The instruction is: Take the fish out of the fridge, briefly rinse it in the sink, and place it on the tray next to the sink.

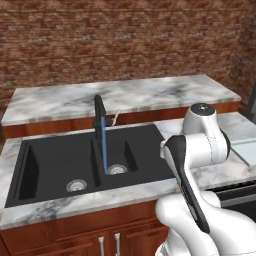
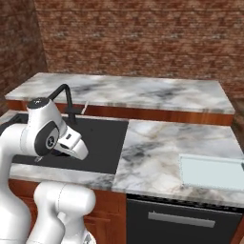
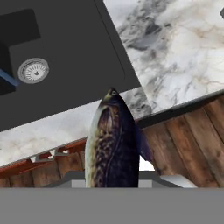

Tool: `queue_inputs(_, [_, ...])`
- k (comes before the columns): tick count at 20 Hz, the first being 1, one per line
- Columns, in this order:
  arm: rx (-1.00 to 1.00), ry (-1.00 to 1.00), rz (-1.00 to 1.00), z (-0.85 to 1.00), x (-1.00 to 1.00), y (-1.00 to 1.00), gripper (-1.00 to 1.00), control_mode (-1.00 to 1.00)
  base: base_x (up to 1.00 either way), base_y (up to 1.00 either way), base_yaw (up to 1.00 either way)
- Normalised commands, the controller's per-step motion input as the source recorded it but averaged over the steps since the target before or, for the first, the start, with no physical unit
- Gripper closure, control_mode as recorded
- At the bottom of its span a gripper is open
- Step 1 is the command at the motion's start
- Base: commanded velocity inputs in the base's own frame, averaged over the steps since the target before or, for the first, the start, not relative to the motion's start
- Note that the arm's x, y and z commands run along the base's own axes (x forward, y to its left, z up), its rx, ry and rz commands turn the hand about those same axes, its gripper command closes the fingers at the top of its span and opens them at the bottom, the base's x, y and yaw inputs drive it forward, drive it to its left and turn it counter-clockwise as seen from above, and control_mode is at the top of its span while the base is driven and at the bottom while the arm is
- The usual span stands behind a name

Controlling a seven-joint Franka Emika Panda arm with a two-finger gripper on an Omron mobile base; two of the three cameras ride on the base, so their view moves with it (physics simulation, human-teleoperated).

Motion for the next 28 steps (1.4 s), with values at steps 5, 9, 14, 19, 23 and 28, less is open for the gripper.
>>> queue_inputs(5, [0.0,0.0,0.0,0.0,0.0,0.0,1.0,1.0,0.49,0.3,0.01])
queue_inputs(9, [0.0,0.0,0.0,0.0,0.0,0.0,1.0,1.0,0.35,0.44,0.1])
queue_inputs(14, [0.0,0.0,0.0,0.0,0.0,0.0,1.0,1.0,-0.08,0.61,0.18])
queue_inputs(19, [0.0,0.0,0.0,0.0,0.0,0.0,1.0,1.0,-0.06,0.92,0.2])
queue_inputs(23, [0.01,0.0,0.01,0.0,0.04,0.0,1.0,-1.0,0.0,0.46,0.12])
queue_inputs(28, [0.12,0.03,0.14,0.0,0.52,-0.64,1.0,-1.0,0.0,0.0,0.0])
